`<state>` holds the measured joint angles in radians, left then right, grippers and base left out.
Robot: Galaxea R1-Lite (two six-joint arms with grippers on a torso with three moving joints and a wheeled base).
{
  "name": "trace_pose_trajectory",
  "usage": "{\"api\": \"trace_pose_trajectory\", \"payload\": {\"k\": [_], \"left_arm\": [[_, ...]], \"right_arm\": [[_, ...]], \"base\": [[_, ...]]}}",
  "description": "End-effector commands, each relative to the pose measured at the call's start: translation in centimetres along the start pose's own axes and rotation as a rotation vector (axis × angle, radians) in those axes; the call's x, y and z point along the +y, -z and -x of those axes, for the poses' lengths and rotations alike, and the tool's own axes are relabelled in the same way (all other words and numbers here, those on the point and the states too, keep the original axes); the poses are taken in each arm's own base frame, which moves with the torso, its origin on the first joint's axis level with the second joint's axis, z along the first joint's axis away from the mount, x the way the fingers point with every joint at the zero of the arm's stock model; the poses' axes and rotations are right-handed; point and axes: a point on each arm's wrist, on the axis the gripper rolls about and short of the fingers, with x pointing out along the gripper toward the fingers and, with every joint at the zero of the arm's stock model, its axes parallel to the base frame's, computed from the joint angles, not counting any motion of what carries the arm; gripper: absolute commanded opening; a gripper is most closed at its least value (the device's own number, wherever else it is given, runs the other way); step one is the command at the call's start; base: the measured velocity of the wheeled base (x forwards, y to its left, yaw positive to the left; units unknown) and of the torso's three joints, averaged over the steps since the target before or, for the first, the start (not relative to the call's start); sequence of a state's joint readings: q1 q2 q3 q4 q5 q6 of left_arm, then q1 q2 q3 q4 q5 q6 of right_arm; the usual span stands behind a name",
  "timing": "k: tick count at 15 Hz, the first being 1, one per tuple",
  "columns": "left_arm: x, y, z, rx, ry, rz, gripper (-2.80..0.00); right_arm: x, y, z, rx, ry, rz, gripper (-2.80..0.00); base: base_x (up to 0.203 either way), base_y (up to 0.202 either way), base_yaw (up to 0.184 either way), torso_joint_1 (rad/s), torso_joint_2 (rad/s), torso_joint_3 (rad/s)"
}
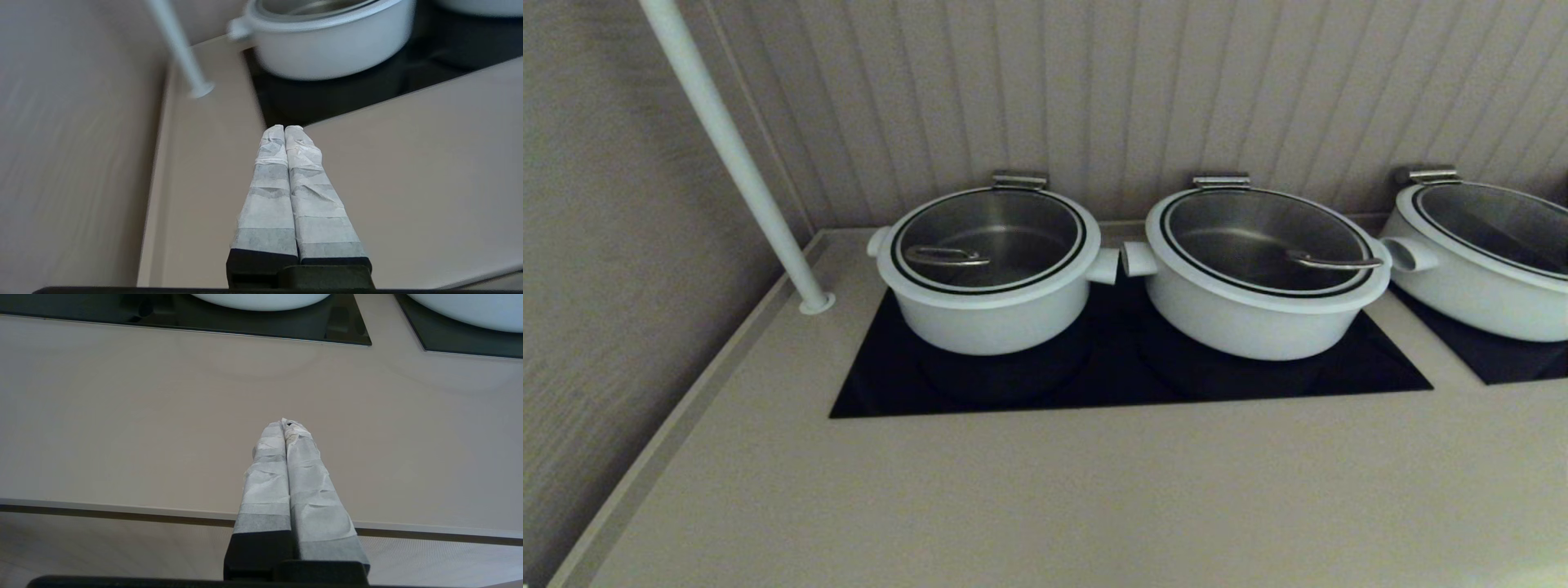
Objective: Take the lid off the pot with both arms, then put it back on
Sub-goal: Open the food pot lid a small opening with the left arm
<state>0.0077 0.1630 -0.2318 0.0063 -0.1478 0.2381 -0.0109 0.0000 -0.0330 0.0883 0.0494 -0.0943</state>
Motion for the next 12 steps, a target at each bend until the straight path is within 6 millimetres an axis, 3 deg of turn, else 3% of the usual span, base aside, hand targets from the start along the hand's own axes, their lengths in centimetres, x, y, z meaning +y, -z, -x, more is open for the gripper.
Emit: {"api": "trace_pose_trajectory", "payload": {"k": [1,6,12], "left_arm": [[0.7,-2.4,-1.9,0.056,0.082,0.012,-2.80],[1.5,-5.8,-4.0,0.038,0.225,0.024,-2.80],[2.1,-6.7,-7.6,0.132,0.351,0.067,-2.80]], "right_arm": [[0.0,0.0,0.0,0.000,-0.001,0.001,-2.80],[0.0,0.0,0.0,0.001,0.000,0.001,-2.80],[0.0,0.0,0.0,0.001,-0.001,0.001,-2.80]], "base": [[0.000,0.000,0.000,0.000,0.00,0.000],[0.000,0.000,0.000,0.000,0.00,0.000],[0.000,0.000,0.000,0.000,0.00,0.000]]}}
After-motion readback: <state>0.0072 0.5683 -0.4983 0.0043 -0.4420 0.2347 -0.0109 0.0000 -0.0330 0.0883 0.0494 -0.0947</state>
